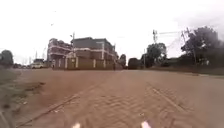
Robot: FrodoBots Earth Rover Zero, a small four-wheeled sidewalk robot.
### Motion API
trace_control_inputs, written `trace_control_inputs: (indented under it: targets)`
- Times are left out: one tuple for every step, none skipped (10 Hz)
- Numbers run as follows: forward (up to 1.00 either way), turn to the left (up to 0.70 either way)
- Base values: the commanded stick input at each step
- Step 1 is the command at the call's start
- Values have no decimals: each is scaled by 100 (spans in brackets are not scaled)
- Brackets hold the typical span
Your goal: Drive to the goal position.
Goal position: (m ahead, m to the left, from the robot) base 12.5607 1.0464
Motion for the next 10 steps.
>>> trace_control_inputs:
  targets:
    - [70, 6]
    - [70, 5]
    - [70, 4]
    - [70, 4]
    - [70, 8]
    - [70, -16]
    - [70, -35]
    - [70, -35]
    - [70, -35]
    - [70, -35]
